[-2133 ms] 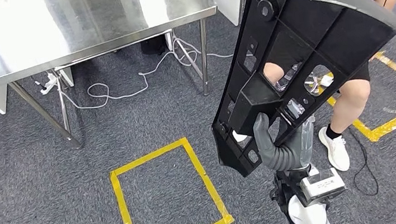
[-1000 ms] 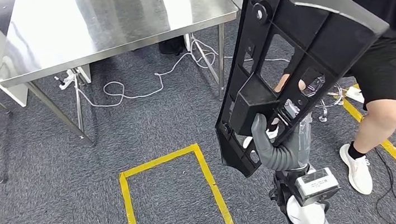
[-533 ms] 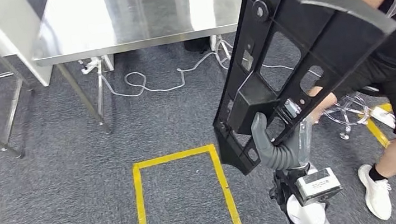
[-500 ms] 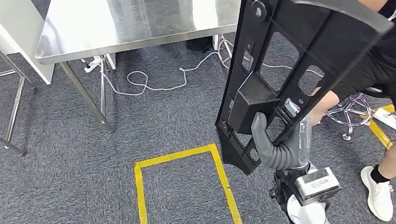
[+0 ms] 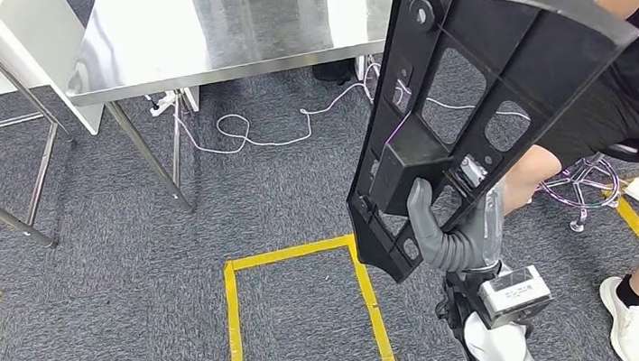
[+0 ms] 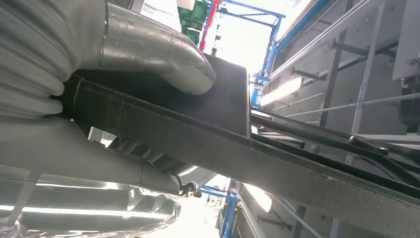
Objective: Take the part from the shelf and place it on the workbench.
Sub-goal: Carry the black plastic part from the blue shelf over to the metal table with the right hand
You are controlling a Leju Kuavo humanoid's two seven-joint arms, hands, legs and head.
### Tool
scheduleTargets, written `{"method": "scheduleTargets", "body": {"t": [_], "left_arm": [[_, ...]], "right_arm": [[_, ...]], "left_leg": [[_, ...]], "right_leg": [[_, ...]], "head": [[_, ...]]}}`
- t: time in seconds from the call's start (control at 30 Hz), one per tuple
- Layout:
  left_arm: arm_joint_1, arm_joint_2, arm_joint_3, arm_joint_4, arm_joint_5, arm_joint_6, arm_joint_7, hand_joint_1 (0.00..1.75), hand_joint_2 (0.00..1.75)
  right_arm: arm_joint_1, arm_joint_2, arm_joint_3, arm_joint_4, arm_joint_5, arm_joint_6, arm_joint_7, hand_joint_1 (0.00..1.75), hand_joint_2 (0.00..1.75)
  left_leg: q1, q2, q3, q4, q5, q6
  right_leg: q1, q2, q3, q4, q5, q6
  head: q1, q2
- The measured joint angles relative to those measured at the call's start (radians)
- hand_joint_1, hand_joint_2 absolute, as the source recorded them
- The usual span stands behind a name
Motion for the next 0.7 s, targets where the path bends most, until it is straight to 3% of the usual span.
{"method": "scheduleTargets", "body": {"t": [0.13, 0.3, 0.7], "left_arm": [[0.0, 0.0, 0.0, 0.0, -0.003, -0.005, -0.004, 0.0, 1.75], [0.0, 0.0, 0.0, 0.0, -0.004, -0.008, -0.007, 0.0, 1.75], [0.0, 0.0, 0.0, 0.0, -0.005, -0.008, -0.008, 0.0, 1.75]], "right_arm": [[0.0, 0.0, 0.0, 0.0, 0.0, 0.0, 0.0, 1.75, 1.75], [0.0, 0.0, 0.0, 0.0, 0.0, 0.0, 0.0, 1.75, 1.75], [0.001, 0.0, 0.0, 0.0, 0.0, 0.0, 0.0, 1.75, 1.75]], "left_leg": [[0.001, 0.0, 0.001, -0.002, 0.0, -0.002], [0.002, 0.002, 0.001, -0.002, -0.001, -0.013], [-0.007, 0.003, 0.002, -0.002, 0.0, -0.013]], "right_leg": [[0.001, 0.0, 0.0, 0.0, -0.002, -0.002], [0.003, 0.0, 0.0, 0.001, -0.002, -0.003], [-0.003, 0.0, 0.001, 0.001, -0.002, -0.003]], "head": [[0.0, 0.0], [0.0, 0.0], [0.001, 0.0]]}}
